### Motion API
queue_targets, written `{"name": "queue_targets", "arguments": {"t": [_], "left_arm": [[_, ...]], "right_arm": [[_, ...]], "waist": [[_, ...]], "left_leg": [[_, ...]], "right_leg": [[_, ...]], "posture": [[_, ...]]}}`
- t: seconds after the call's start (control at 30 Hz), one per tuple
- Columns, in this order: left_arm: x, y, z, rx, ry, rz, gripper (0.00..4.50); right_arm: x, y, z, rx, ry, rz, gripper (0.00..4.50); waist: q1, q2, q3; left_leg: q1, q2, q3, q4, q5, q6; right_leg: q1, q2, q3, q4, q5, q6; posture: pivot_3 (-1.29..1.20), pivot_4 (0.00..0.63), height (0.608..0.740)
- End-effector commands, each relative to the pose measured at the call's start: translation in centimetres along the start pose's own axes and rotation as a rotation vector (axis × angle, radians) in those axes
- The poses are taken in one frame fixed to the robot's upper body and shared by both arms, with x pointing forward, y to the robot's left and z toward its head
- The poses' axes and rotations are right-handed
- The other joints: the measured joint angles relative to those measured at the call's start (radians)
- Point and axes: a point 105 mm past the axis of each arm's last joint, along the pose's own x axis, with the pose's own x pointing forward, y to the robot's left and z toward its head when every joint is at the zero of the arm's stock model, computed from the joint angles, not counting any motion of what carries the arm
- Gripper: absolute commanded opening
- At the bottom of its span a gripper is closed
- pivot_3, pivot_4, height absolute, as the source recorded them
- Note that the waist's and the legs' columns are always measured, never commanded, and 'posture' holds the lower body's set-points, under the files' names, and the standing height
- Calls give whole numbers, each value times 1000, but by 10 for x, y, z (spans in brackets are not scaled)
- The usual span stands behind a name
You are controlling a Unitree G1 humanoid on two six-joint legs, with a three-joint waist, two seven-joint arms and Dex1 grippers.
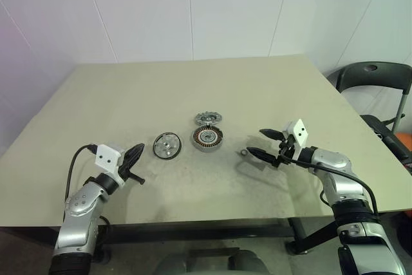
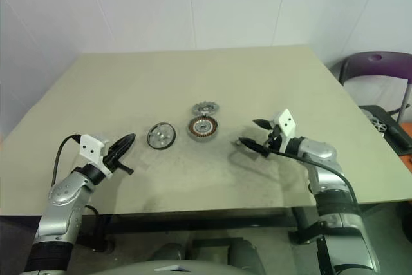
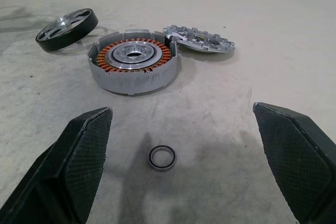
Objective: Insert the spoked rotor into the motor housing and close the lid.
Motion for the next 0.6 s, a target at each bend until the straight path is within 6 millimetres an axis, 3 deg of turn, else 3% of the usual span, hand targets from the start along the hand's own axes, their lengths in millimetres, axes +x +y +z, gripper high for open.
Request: {"name": "queue_targets", "arguments": {"t": [0.03, 0.6], "left_arm": [[5, 1, 13, 33, -50, -9, 32], [5, -1, 17, 36, -46, -16, 32]], "right_arm": [[1, -5, 16, -54, -38, -4, 4500], [2, -3, 16, -57, -45, 8, 4500]], "waist": [[0, 0, 0], [0, 0, 0]], "left_leg": [[0, 0, 0, 0, 0, 0], [0, 0, 0, 0, 0, 0]], "right_leg": [[0, 0, 0, 0, 0, 0], [0, 0, 0, 0, 0, 0]], "posture": [[0, 0, 740], [0, 0, 740]]}}
